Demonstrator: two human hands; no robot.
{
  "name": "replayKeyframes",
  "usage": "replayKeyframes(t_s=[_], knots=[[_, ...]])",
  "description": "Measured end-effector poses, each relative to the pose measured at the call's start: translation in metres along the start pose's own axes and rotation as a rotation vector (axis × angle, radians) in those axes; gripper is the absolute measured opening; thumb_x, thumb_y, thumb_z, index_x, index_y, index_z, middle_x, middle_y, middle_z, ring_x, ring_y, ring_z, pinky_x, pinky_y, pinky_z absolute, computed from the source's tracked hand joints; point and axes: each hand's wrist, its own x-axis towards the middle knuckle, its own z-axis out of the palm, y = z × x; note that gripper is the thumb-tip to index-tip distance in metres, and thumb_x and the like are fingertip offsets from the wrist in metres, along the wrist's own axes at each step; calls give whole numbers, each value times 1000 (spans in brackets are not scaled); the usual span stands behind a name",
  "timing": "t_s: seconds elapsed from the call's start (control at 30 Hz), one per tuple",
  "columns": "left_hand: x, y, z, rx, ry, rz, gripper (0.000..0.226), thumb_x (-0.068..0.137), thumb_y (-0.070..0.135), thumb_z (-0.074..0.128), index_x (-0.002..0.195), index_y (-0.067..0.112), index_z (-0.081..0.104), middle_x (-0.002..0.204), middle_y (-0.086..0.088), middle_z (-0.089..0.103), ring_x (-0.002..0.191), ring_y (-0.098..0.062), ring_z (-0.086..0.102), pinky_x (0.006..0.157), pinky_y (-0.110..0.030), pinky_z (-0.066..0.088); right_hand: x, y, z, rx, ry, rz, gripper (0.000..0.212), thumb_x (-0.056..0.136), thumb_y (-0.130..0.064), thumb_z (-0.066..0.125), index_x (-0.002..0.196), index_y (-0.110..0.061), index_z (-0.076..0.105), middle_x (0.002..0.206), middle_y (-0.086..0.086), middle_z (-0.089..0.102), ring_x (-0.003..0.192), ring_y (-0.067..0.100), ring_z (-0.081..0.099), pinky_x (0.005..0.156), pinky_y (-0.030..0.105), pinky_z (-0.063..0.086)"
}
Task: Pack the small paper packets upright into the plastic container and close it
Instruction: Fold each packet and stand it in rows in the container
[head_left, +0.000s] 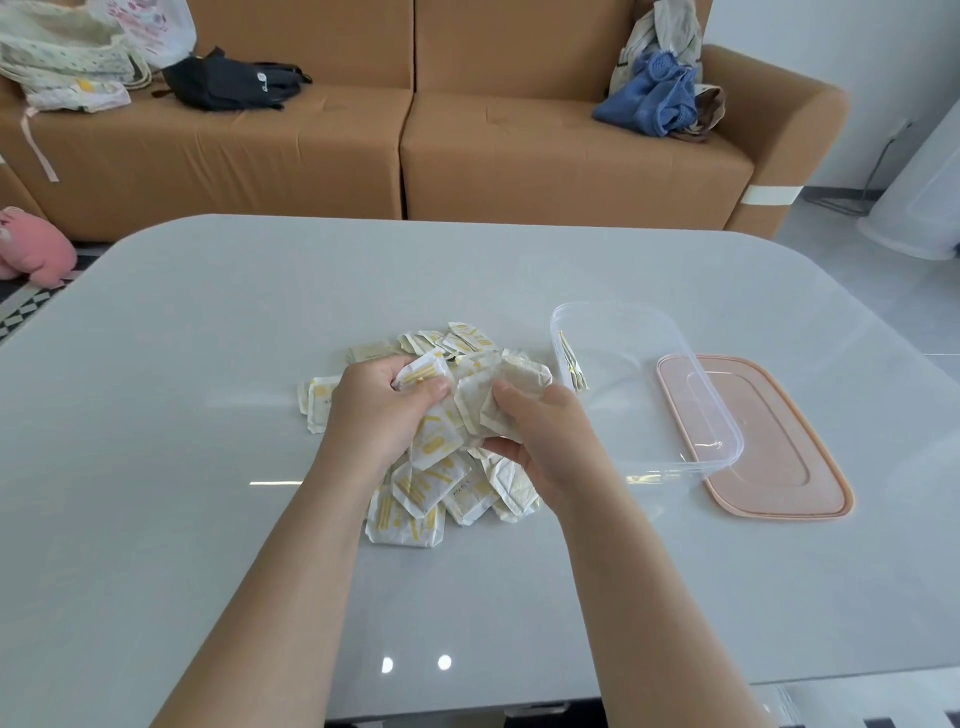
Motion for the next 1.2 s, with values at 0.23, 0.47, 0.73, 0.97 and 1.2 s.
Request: replayKeyframes(t_s=[0.23, 0.47, 0.73, 0.97, 1.2], knots=[[4, -3, -2, 5, 51, -21, 11, 87, 16, 65, 77, 17, 71, 80, -12, 72, 69, -20, 62, 66, -36, 51, 3, 2, -4, 38, 95, -13, 21, 95, -10, 55, 115, -5, 61, 101, 11, 67, 81, 19, 66, 61, 29, 56], [10, -10, -7, 15, 87, 24, 25, 82, 23, 66, 86, -1, 66, 81, -25, 65, 70, -20, 54, 67, -34, 44, 1, -7, -10, 440, 50, 15, 8, 92, -3, 59, 96, -6, 65, 87, 7, 68, 79, 19, 66, 74, 31, 55], [9, -8, -9, 71, 190, 84, 18, 81, 24, 65, 79, 6, 67, 75, -24, 62, 61, -22, 44, 58, -33, 37, -4, -13, -13, 581, -100, 133, 13, 95, -12, 55, 90, -8, 66, 82, 7, 71, 84, 24, 65, 89, 40, 49], [4, 4, -5, 70, 125, 161, 7, 84, 19, 70, 89, 23, 71, 74, 0, 73, 76, -20, 69, 71, -33, 53, -7, -7, -8, 212, -153, 121, 26, 96, -10, 54, 113, 7, 62, 105, 19, 67, 98, 35, 66, 92, 50, 53], [9, -3, -12, 53, 142, 115, 8, 87, 27, 67, 82, 23, 71, 72, -10, 71, 63, -17, 55, 62, -29, 42, -10, -7, -13, -11, -190, 29, 22, 95, -8, 54, 112, 2, 63, 89, 9, 68, 71, 22, 70, 70, 36, 60]])
